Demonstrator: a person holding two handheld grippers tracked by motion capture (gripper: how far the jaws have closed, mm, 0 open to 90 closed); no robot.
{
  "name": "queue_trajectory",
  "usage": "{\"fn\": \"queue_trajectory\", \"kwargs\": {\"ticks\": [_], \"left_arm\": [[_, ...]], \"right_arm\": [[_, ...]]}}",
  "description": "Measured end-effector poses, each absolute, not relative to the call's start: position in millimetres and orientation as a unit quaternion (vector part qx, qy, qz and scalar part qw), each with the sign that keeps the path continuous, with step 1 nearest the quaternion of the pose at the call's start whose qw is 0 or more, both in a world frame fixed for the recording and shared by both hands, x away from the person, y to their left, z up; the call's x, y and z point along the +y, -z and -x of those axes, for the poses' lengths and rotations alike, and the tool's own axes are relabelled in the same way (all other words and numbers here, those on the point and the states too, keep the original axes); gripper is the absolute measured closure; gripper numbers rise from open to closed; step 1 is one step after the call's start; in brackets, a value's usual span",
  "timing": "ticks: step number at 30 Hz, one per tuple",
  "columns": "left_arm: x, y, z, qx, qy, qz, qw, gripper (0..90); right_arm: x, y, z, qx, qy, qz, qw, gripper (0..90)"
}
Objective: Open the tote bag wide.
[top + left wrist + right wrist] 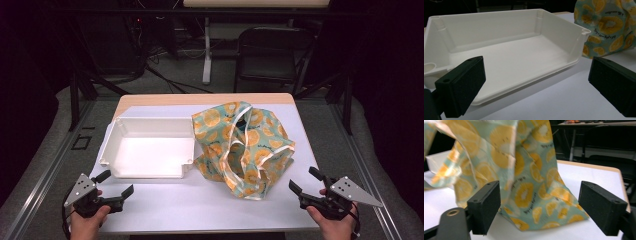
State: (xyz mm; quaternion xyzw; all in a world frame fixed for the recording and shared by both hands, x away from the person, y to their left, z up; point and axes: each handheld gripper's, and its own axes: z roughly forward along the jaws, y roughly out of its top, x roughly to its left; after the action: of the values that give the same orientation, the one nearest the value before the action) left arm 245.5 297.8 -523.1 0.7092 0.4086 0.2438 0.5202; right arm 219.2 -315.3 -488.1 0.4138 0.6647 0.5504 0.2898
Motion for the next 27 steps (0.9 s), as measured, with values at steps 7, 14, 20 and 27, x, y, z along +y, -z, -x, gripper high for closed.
{"fn": "queue_trajectory", "kwargs": {"ticks": [7,14,20,27], "left_arm": [[265,509,-244,0.405,-0.245,-0.714,0.516,17.6],[222,488,-256,0.368,-0.239,-0.725,0.531,40.0],[178,472,-277,0.324,-0.227,-0.740,0.545,45.0],[138,447,-298,0.302,-0.219,-0.736,0.565,46.9]], "right_arm": [[-305,472,-218,0.666,-0.569,-0.399,0.271,25.7],[-288,460,-233,0.666,-0.563,-0.408,0.269,28.4],[-279,456,-243,0.669,-0.563,-0.404,0.268,36.4],[-272,448,-256,0.668,-0.565,-0.399,0.274,47.9]]}}
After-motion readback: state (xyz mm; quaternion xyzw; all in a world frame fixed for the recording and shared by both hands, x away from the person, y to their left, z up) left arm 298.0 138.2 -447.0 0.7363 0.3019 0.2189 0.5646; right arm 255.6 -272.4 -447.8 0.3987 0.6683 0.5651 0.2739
